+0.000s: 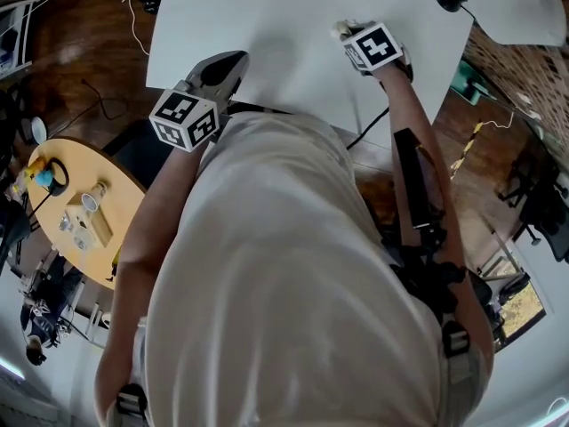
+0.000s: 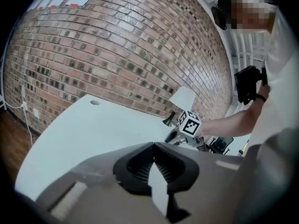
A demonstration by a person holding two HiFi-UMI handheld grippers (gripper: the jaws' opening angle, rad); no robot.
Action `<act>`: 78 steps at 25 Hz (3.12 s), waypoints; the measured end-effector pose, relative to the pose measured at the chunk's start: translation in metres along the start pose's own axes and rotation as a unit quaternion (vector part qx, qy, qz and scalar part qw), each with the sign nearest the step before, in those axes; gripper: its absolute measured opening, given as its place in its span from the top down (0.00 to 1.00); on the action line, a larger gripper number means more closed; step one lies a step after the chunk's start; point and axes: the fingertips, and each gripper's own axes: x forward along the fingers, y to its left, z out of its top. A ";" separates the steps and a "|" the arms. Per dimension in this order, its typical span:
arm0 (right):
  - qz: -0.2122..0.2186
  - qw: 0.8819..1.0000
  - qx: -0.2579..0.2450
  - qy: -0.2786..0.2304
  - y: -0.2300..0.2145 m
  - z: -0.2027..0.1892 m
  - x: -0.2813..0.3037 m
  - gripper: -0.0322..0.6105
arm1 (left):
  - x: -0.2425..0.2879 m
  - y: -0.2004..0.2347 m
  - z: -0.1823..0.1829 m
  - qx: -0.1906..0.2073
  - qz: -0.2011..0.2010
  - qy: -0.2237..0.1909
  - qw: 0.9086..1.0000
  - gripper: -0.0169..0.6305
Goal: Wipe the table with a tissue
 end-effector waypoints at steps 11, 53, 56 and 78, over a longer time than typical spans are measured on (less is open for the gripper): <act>0.050 0.966 0.159 -0.195 -0.044 0.030 -0.038 0.84 | 0.004 -0.005 -0.005 -0.008 -0.004 -0.005 1.000 0.96; -0.027 0.982 -0.184 -0.036 0.042 0.044 0.031 0.85 | -0.015 -0.024 -0.030 0.005 0.053 0.005 0.999 0.96; -0.022 0.982 -0.183 -0.031 0.048 0.022 0.024 0.85 | -0.004 -0.037 -0.034 0.019 0.027 0.019 0.999 0.96; 0.019 0.959 0.184 -0.217 0.167 -0.128 -0.038 0.84 | -0.044 -0.063 -0.115 0.036 -0.107 0.055 0.992 0.97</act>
